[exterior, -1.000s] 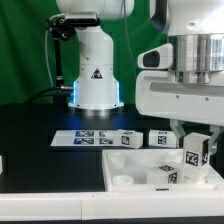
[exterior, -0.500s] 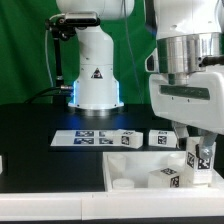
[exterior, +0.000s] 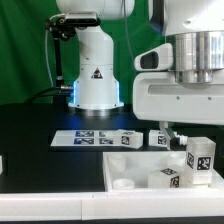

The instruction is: Assemble one leg

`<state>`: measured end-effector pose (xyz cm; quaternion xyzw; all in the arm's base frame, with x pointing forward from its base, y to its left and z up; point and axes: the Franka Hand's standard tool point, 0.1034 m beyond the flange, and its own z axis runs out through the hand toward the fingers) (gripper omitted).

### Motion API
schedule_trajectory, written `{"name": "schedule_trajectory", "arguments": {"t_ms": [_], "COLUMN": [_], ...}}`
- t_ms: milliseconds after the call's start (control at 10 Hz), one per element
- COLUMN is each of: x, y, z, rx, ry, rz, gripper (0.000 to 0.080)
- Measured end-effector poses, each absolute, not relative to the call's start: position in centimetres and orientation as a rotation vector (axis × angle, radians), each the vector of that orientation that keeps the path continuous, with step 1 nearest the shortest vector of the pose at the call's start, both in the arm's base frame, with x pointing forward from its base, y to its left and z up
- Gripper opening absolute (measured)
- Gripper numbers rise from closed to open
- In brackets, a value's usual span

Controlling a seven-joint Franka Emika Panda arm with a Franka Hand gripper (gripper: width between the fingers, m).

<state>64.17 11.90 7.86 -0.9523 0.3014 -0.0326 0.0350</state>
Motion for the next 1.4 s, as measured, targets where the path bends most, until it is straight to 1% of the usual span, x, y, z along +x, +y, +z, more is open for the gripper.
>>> {"name": "schedule_trajectory", "arguments": {"t_ms": [300, 500, 600, 700, 800, 900, 1000, 1100, 1400], "x": [64.24, 64.04, 63.80, 63.86, 63.87, 63.87, 63.88, 63.93, 63.91], "y": [11.54, 11.83, 12.03, 11.93, 11.88, 11.89, 11.77, 11.67, 11.76], "z": [7.80, 7.41, 7.21, 7.25, 7.25, 7.25, 7.26, 7.28, 7.18], "rx": [-3.010, -3.124, -3.128, -3.125, -3.125, -3.122, -3.112, -3.095, -2.976], "ry": [0.661, 0.081, 0.012, 0.100, 0.111, 0.164, 0.277, 0.413, 0.919], "rz": [-0.114, -0.101, -0.094, -0.095, -0.095, -0.095, -0.094, -0.095, -0.096], "gripper": [0.0649, 0.0649, 0.0649, 0.0649, 0.0537, 0.0389, 0.0389, 0.0285, 0.0286]}}
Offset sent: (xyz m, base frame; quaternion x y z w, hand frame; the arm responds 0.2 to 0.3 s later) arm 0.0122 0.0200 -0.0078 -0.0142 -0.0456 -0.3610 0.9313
